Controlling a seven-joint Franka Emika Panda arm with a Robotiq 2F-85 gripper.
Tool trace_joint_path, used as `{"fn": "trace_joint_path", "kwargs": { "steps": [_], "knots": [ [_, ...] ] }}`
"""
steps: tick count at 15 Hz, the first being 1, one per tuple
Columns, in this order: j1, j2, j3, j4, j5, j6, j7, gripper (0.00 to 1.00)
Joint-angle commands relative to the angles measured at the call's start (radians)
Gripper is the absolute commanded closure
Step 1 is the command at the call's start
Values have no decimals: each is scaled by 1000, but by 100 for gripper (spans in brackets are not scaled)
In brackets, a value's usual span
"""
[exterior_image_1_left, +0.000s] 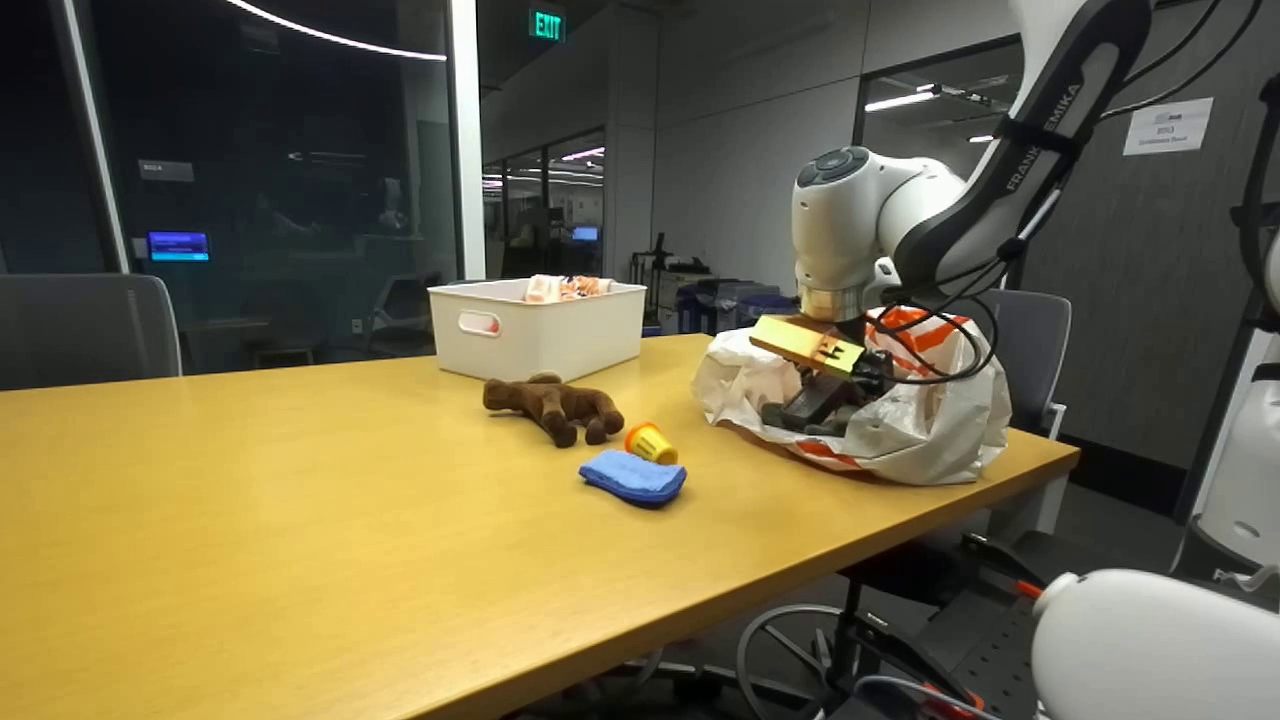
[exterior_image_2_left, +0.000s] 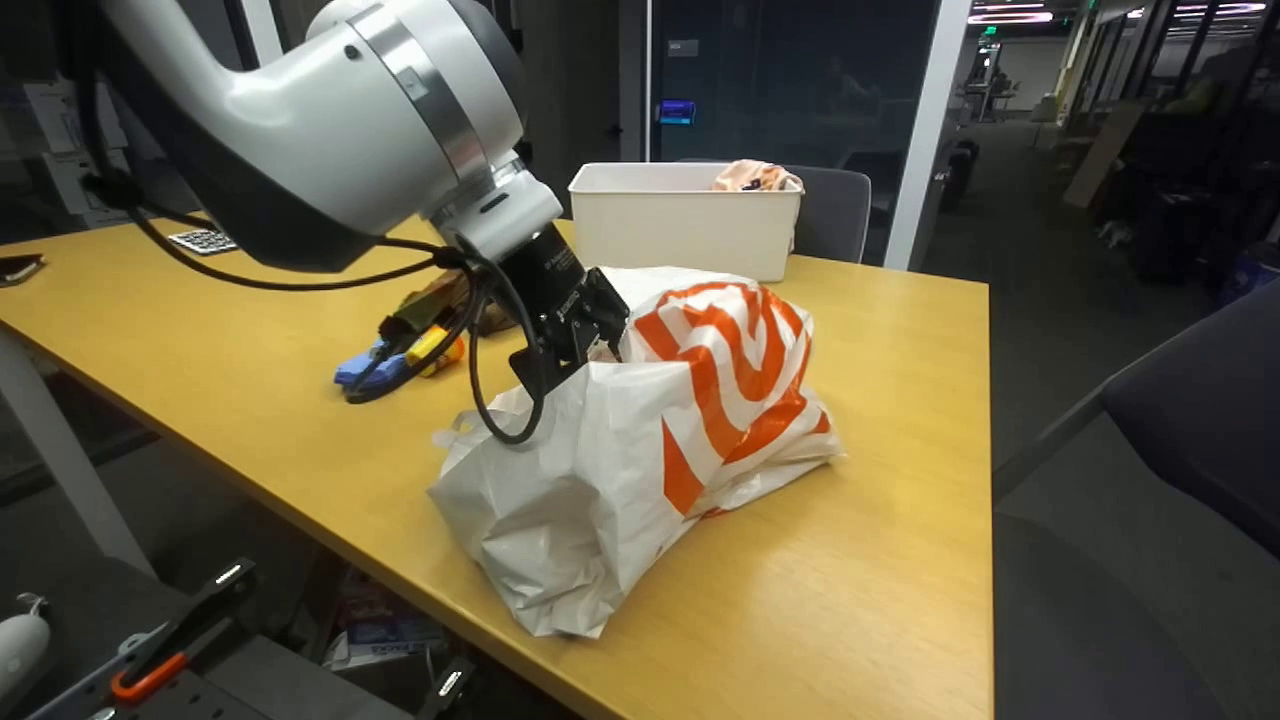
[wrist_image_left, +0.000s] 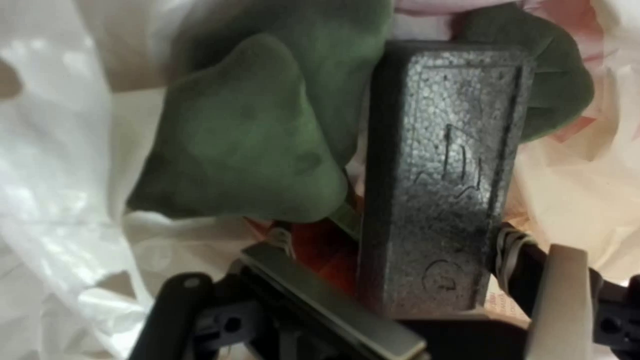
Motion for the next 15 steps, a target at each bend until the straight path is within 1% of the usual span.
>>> {"fn": "trace_joint_path", "kwargs": {
  "steps": [1,2,4,5,6,7,8,10,12,13,14,15],
  "knots": [
    [48,-82,47,-31,171,-127,-122,0],
    [69,-127,68,-49,231,-169,-165,0],
    [101,-190,102,-68,289,-199,-246,0],
    [109,-213,123,-69,265,-208,-258,0],
    [144,-300,162,-94,282,-237,-288,0],
    [166,-331,185,-98,291,-235,-307,0],
    [181,-318,206,-83,283,-203,-309,0],
    [200,-290,257,-51,231,-159,-282,0],
    [205,-215,285,3,185,-81,-286,0],
    [205,-172,314,32,148,-61,-272,0],
    [217,-131,324,59,146,-45,-305,0],
    [224,-83,339,89,135,-56,-330,0]
  ]
}}
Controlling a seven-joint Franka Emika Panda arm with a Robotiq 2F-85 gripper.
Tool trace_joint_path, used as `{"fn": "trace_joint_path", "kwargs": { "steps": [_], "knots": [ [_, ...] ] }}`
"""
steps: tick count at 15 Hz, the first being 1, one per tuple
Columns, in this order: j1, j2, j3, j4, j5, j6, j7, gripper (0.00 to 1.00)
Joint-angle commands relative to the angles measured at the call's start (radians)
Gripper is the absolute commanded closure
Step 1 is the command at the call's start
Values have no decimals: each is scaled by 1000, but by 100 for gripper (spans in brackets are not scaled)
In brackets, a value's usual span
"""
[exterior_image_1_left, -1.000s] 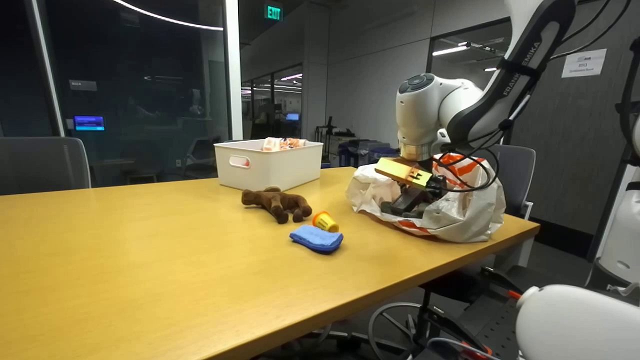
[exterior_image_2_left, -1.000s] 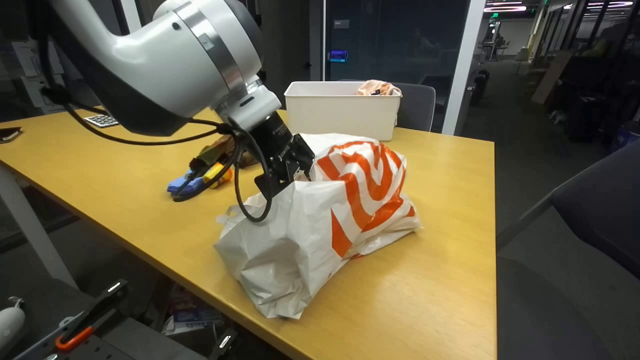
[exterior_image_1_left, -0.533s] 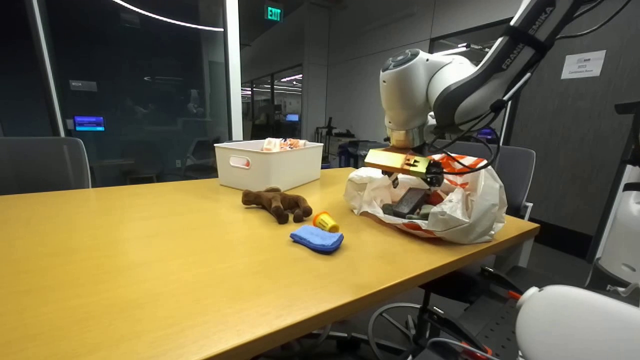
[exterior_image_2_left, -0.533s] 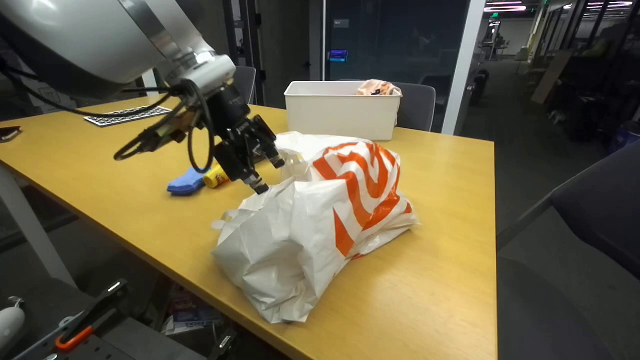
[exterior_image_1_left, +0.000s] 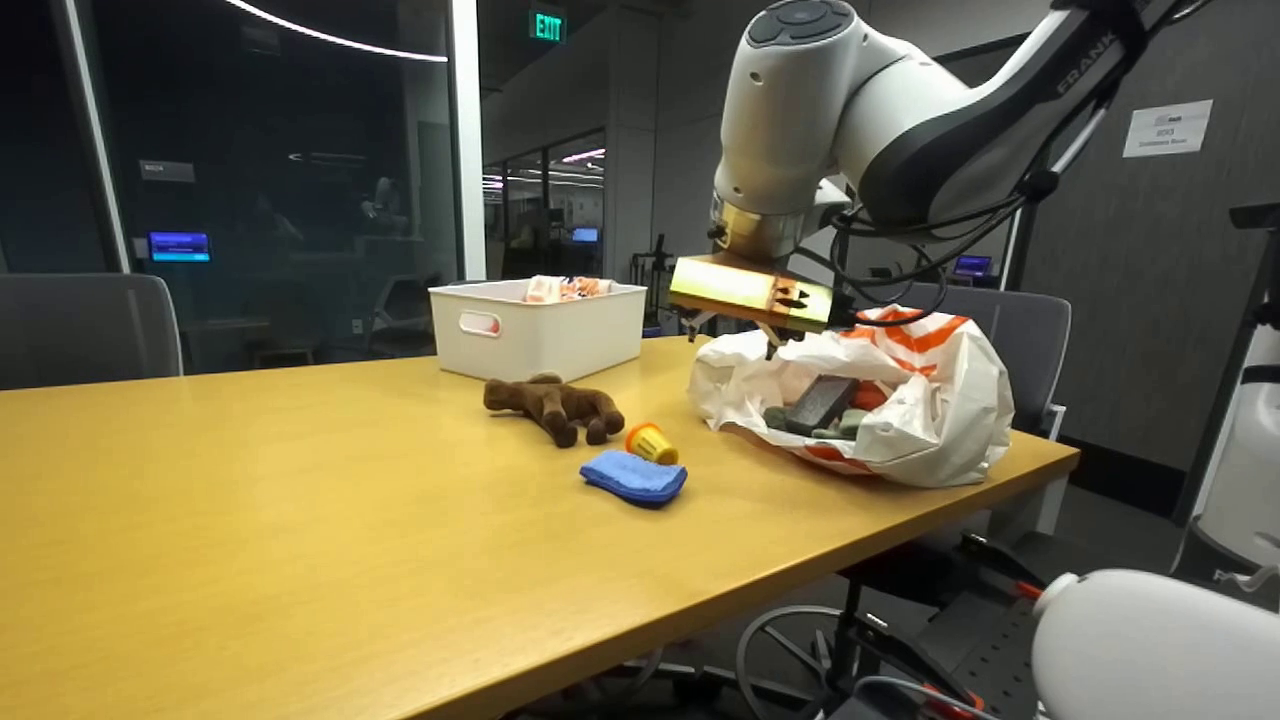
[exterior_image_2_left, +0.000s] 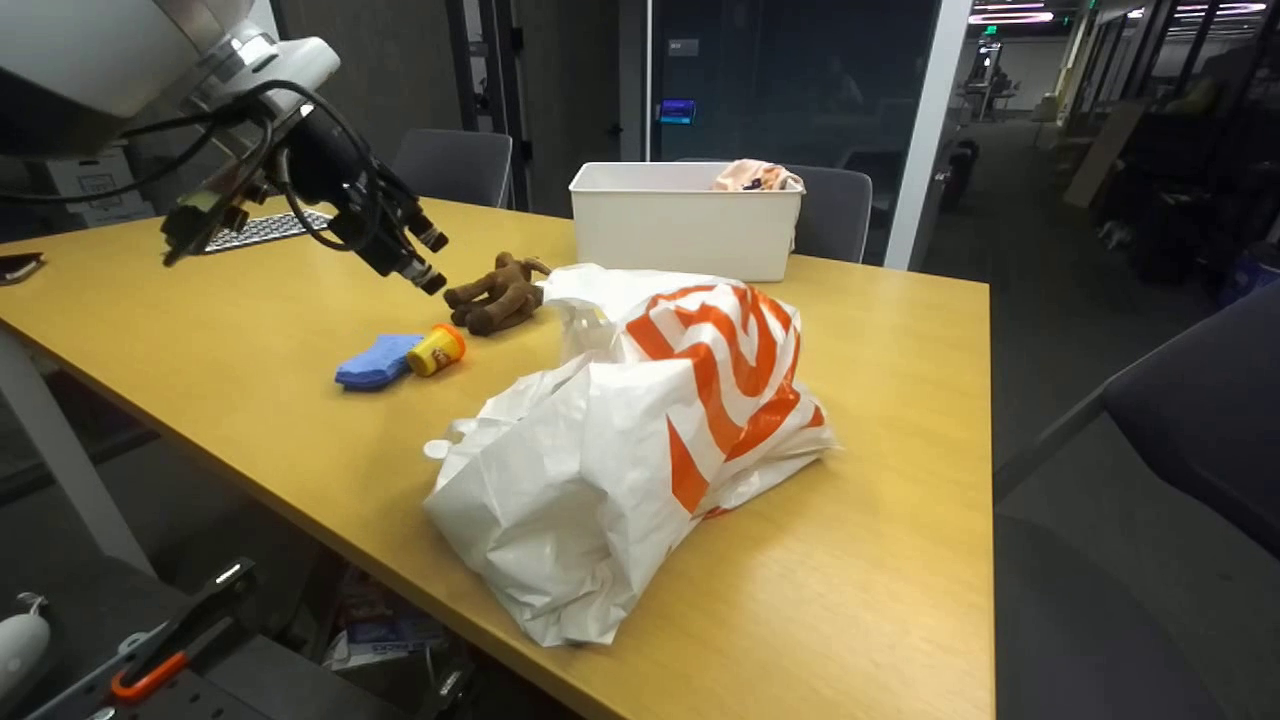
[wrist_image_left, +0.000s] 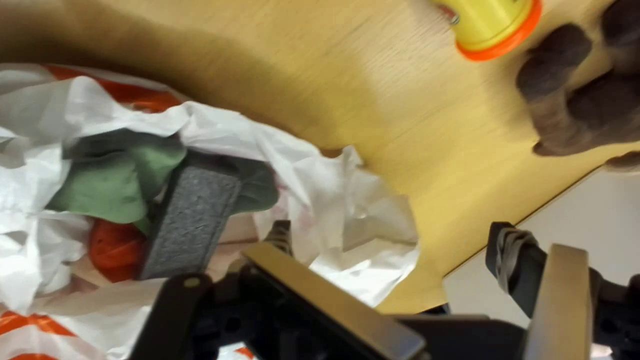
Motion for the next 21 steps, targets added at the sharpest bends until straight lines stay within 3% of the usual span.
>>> {"fn": "trace_joint_path", "kwargs": {
  "steps": [1,6,10,17,21],
  "knots": [
    [17,190,32,131,-43,20,-95,0],
    [-4,332,0,220,-99,13,-351,0],
    [-35,428,-32,269,-129,104,-569,0],
    [-70,471,-24,295,-33,212,-814,0],
    [-87,463,16,269,187,220,-1023,0]
  ]
}}
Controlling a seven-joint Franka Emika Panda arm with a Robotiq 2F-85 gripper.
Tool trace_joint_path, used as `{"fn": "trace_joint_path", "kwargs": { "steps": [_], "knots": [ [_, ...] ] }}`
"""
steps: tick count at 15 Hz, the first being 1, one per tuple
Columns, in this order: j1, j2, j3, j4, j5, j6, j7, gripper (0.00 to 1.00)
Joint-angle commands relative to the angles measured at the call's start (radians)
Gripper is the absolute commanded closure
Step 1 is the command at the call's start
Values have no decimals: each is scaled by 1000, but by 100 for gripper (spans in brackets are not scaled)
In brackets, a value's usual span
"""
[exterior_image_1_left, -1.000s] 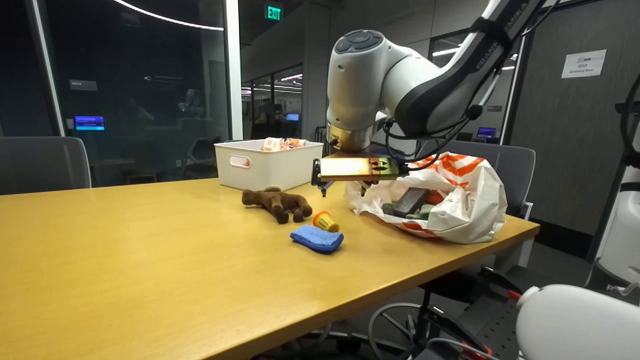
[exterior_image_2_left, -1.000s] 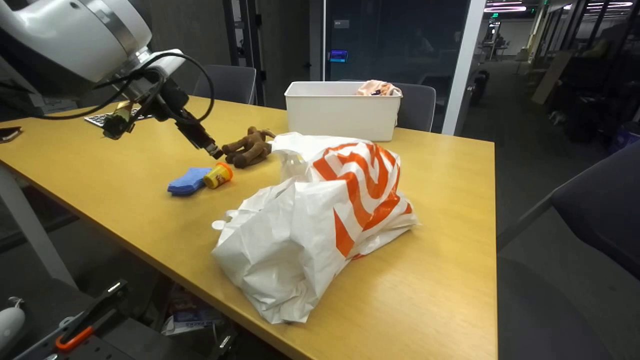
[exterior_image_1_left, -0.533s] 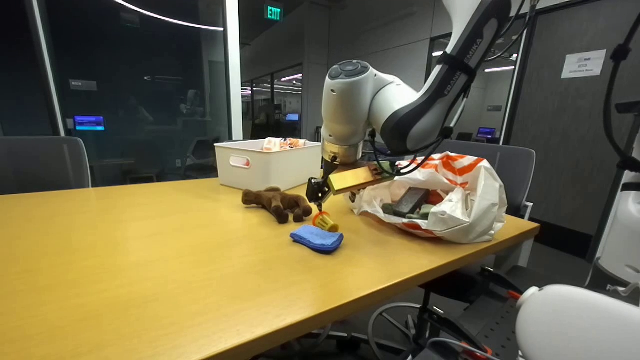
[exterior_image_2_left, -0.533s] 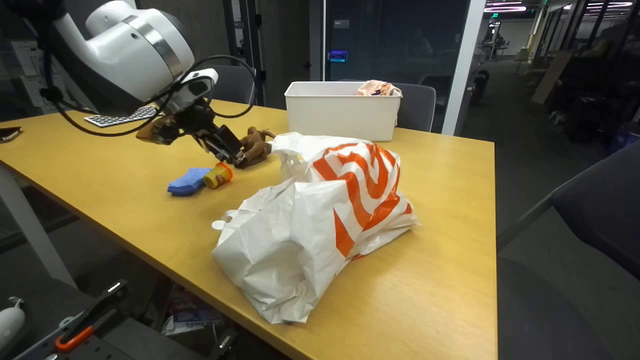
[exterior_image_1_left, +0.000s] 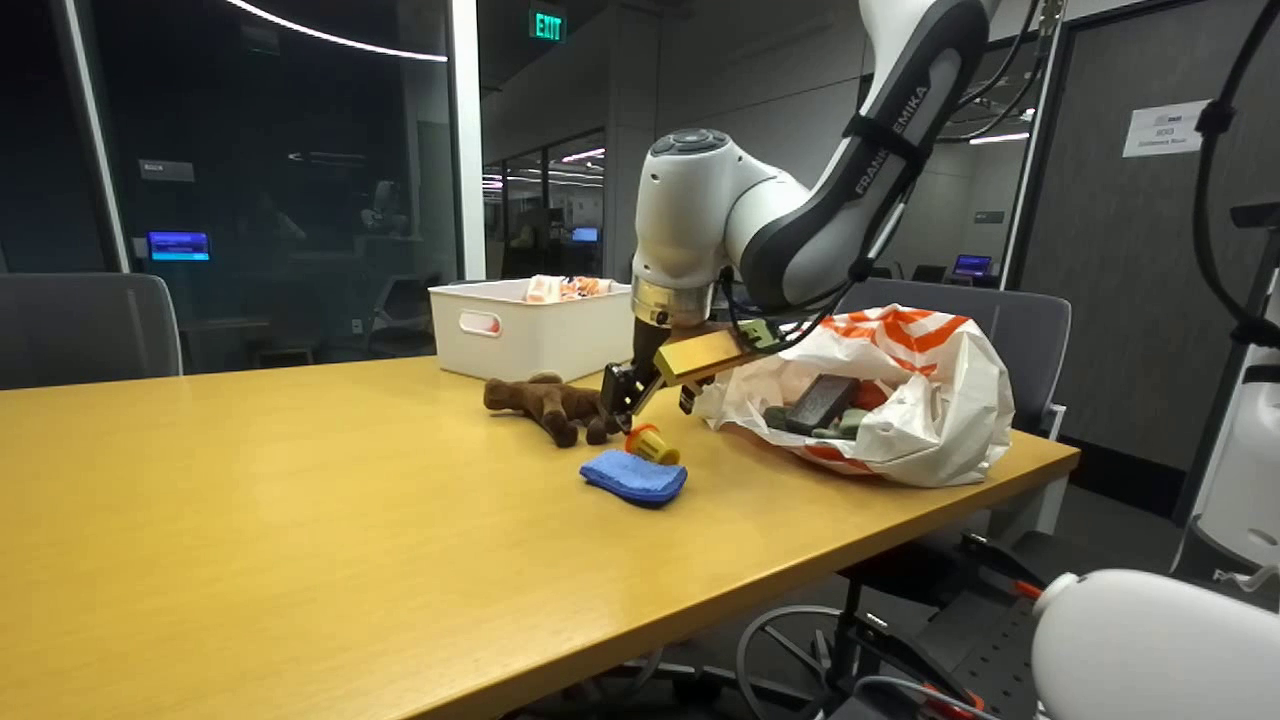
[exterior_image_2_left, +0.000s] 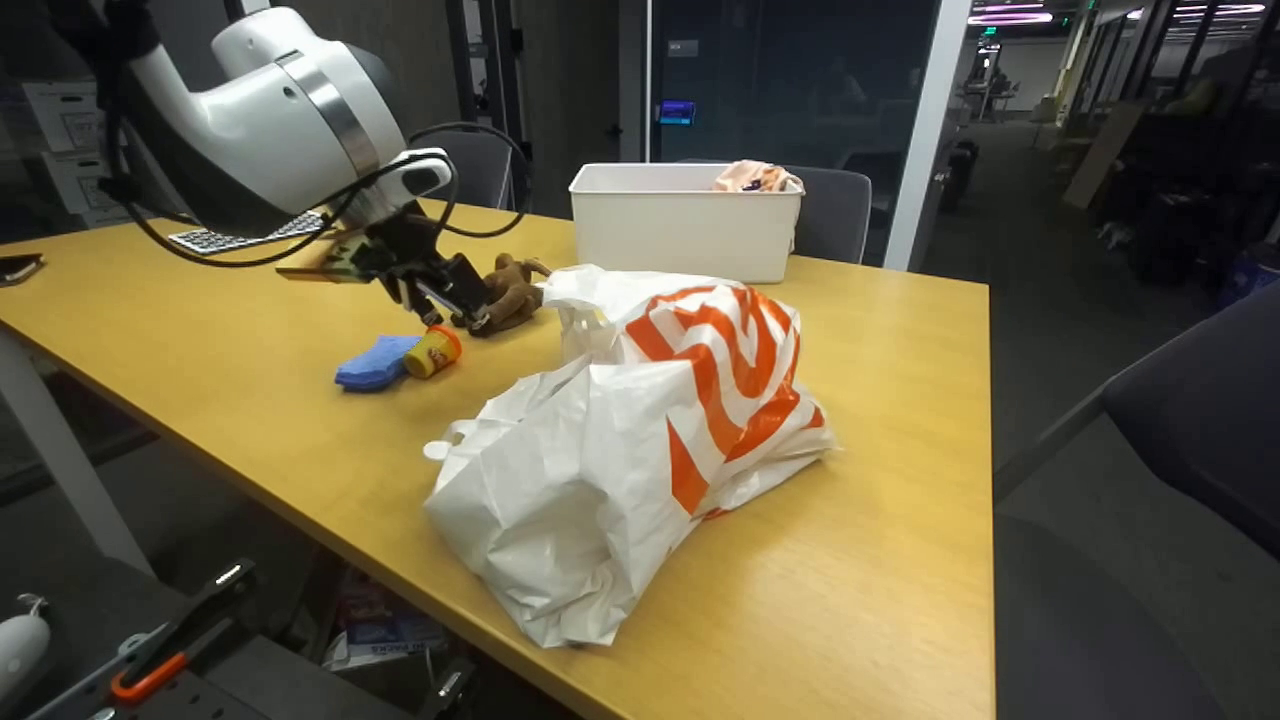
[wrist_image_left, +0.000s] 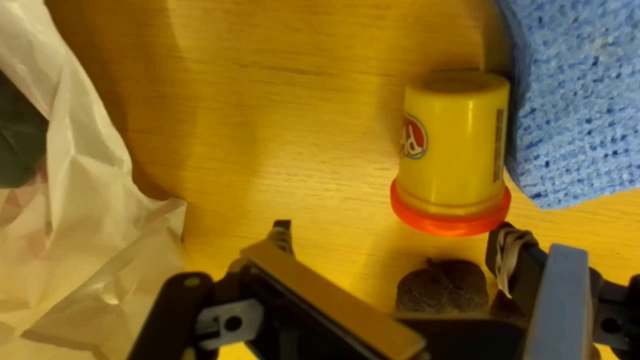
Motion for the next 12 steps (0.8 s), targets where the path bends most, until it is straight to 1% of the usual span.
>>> {"fn": "trace_joint_path", "kwargs": {
  "steps": [1,3,6,7,8,9,10,11,12],
  "knots": [
    [-32,-15,50,-18,188,42,-199,0],
    [-40,-11,77,-22,291,49,-294,0],
    [-54,19,103,-18,408,56,-406,0],
    [-56,23,107,-19,431,54,-432,0],
    [-45,26,87,-19,390,64,-408,0],
    [-42,30,78,-20,373,67,-403,0],
    [-40,39,66,-18,353,81,-383,25],
    [-39,44,58,-19,343,89,-379,25],
    [-35,49,46,-20,323,106,-367,34]
  ]
}}
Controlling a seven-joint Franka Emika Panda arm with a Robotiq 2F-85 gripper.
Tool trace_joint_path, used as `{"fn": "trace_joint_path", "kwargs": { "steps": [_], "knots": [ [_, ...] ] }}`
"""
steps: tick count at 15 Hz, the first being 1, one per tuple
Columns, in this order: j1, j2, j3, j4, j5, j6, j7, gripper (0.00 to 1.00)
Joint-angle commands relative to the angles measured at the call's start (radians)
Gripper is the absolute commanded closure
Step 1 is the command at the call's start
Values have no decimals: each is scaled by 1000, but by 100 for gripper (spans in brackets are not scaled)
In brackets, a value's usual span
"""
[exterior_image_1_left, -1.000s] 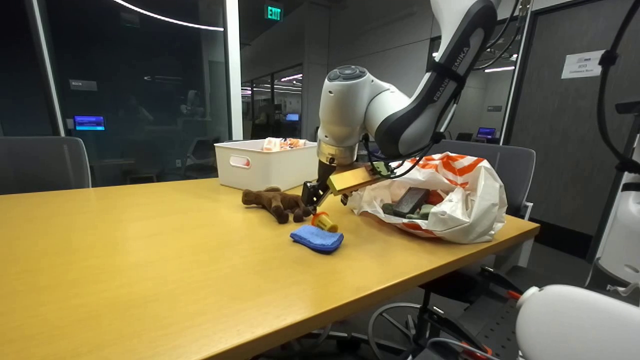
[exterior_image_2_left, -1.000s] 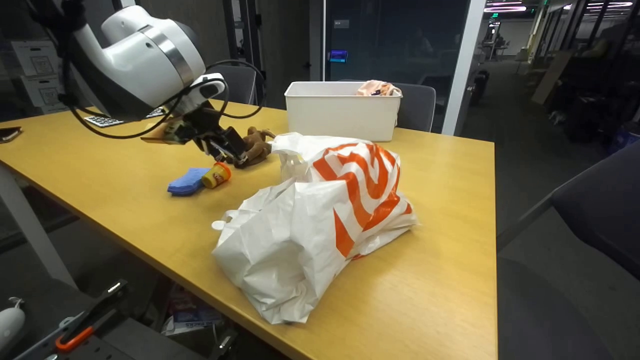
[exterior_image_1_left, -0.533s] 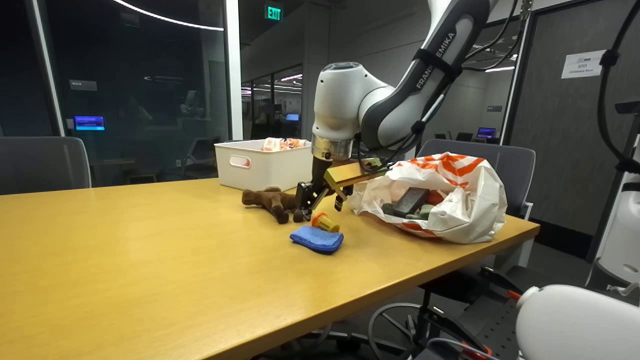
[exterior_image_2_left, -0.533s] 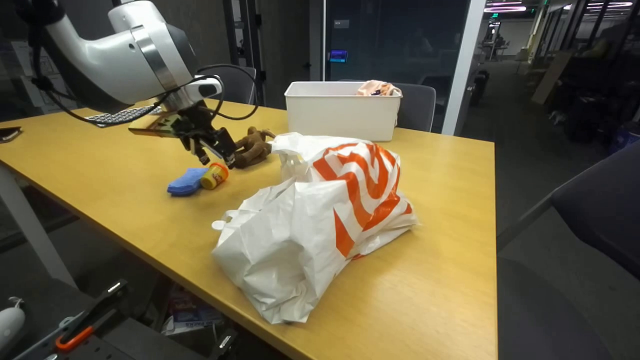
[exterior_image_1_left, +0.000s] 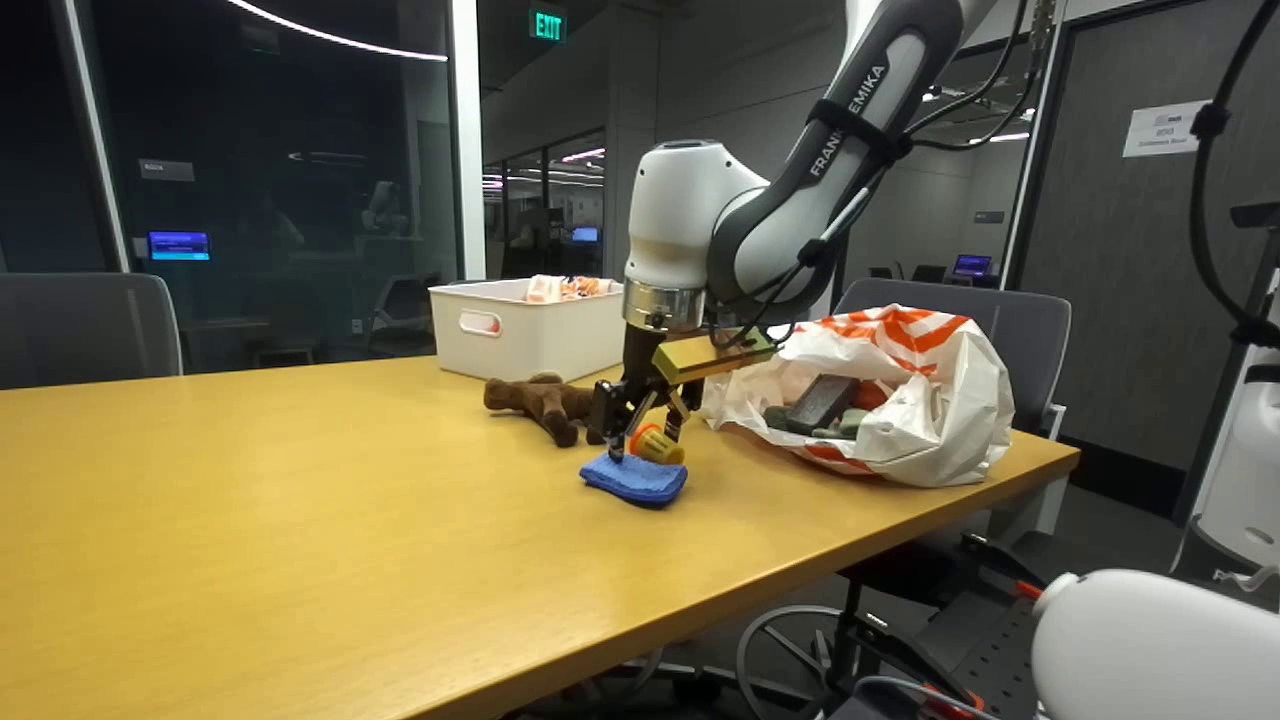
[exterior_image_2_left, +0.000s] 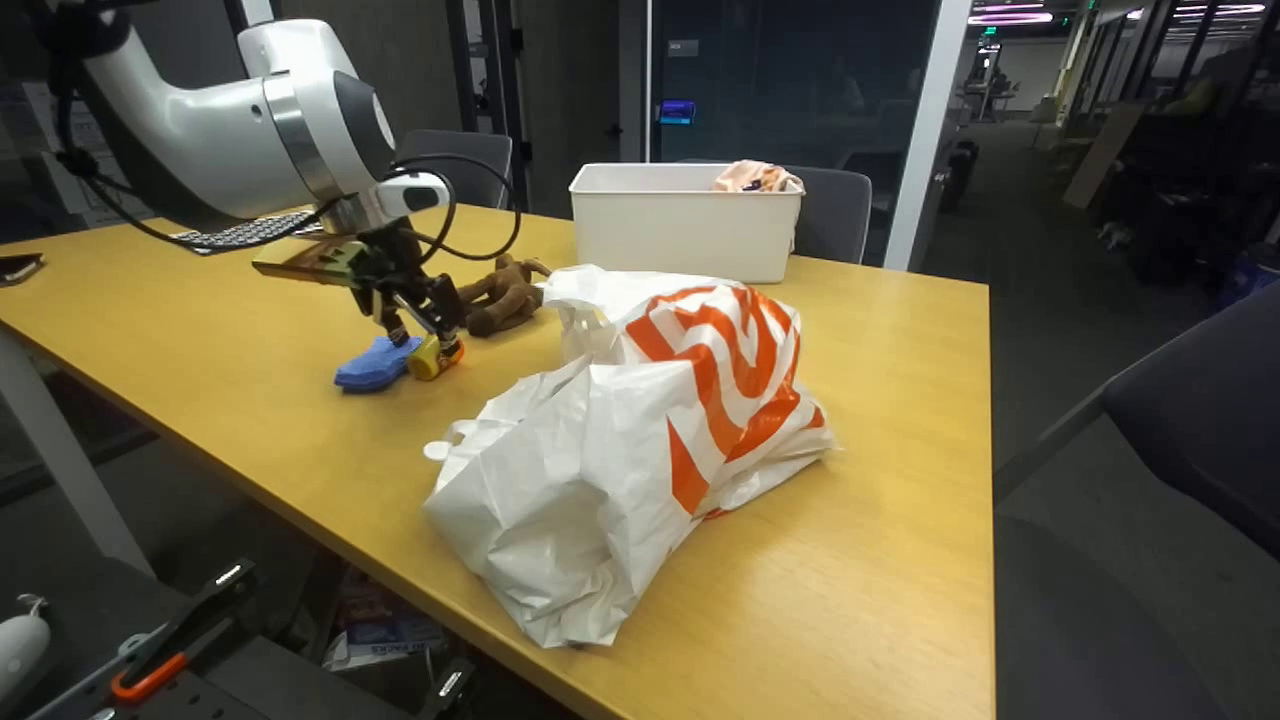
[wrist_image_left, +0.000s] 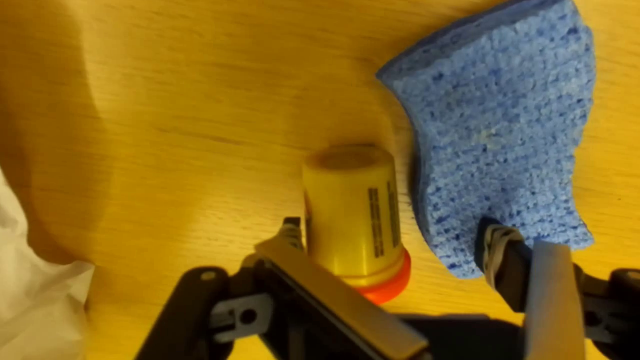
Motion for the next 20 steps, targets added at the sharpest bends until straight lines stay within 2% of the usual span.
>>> {"fn": "trace_joint_path", "kwargs": {
  "steps": [1,5,6,9,12,15,20],
  "knots": [
    [-3,17,-31,-4,-59,76,16,42],
    [0,11,-45,-7,-56,106,20,72],
    [3,7,-50,-7,-58,107,26,74],
    [13,-37,-68,-23,-79,101,73,74],
    [21,-129,-101,-63,-142,74,191,74],
    [21,-247,-135,-114,-265,-17,373,74],
    [2,-352,-116,-182,-376,-260,618,74]
  ]
}}
